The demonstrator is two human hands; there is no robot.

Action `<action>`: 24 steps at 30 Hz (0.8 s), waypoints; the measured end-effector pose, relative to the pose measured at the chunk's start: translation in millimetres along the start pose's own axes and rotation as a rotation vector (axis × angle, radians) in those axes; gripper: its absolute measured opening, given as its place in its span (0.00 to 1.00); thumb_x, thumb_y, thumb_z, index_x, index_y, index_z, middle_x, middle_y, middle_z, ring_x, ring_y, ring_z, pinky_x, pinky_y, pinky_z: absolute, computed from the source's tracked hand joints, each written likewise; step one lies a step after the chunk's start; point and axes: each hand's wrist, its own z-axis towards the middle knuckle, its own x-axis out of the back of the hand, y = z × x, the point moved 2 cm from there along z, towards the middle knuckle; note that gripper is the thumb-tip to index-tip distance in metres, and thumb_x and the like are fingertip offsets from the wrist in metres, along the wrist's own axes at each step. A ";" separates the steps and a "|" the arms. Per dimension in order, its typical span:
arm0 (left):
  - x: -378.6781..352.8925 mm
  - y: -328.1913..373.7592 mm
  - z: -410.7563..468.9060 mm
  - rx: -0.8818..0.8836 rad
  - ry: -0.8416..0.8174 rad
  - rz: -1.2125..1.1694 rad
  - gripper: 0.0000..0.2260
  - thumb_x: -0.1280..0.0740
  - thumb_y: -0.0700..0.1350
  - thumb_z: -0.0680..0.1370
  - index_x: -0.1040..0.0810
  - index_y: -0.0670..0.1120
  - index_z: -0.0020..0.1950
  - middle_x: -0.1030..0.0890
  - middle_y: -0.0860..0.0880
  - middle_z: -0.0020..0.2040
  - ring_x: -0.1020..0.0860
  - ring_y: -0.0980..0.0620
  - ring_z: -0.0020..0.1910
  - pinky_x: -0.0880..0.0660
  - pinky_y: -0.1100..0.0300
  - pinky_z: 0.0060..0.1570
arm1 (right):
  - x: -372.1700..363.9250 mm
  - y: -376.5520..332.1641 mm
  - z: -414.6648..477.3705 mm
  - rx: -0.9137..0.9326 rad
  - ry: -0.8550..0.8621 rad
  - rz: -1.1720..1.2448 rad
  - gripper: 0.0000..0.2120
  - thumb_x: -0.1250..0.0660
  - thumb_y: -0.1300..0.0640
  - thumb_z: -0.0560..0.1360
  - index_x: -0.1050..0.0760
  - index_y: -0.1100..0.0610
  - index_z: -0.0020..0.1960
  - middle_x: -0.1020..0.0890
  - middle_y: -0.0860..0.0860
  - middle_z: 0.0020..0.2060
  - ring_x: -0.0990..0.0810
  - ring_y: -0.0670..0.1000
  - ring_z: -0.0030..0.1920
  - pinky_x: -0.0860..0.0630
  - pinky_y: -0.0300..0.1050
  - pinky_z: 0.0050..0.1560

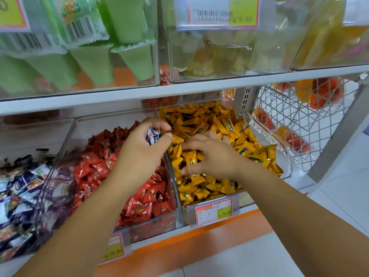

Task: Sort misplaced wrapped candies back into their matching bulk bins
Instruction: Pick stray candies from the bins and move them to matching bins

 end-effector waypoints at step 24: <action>8.7 -6.8 2.7 -0.052 -0.043 0.362 0.04 0.31 0.53 0.75 0.23 0.55 0.48 0.23 0.59 0.41 0.26 0.68 0.38 0.34 0.77 0.34 | 32.8 -27.4 -13.6 0.039 -0.314 -0.140 0.40 0.29 0.37 0.68 0.44 0.39 0.75 0.45 0.46 0.76 0.53 0.54 0.76 0.48 0.65 0.73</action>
